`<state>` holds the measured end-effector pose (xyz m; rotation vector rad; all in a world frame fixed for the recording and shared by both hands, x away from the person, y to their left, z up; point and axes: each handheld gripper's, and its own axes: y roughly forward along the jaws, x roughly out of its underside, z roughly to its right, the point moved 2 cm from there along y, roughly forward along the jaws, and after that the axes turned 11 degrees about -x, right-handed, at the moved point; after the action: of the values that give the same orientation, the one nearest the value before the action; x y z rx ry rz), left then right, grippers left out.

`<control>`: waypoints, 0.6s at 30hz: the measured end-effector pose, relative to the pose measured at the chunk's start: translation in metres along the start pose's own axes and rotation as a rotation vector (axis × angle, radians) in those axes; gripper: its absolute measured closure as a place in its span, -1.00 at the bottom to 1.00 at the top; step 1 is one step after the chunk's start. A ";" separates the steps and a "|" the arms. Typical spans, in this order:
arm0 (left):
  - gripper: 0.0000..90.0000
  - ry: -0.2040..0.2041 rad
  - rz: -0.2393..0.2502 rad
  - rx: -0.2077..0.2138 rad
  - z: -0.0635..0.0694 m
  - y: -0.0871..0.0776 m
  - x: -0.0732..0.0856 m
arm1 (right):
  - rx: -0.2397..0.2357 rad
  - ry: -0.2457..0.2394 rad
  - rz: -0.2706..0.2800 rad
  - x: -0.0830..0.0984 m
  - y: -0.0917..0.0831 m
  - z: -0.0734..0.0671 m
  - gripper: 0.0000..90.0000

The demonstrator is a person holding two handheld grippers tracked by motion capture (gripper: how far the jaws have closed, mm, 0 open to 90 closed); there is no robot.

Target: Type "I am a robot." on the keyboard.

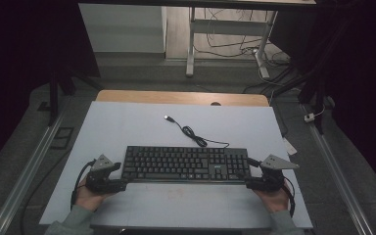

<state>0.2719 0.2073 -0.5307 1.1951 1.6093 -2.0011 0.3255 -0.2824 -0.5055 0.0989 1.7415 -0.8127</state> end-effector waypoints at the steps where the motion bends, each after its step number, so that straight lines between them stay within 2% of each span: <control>1: -0.41 -0.005 0.001 -0.002 0.000 -0.001 0.000 | -0.001 0.000 0.004 0.000 0.000 0.000 -0.28; 5: -0.41 -0.010 0.009 0.002 -0.001 -0.002 0.000 | 0.002 -0.002 0.004 -0.002 0.002 -0.001 -0.27; 18: -0.40 0.009 0.009 0.000 0.000 0.004 -0.003 | 0.006 0.014 0.003 0.000 0.000 -0.004 -0.25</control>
<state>0.2765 0.2052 -0.5314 1.2112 1.6049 -1.9931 0.3225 -0.2804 -0.5052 0.1112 1.7517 -0.8164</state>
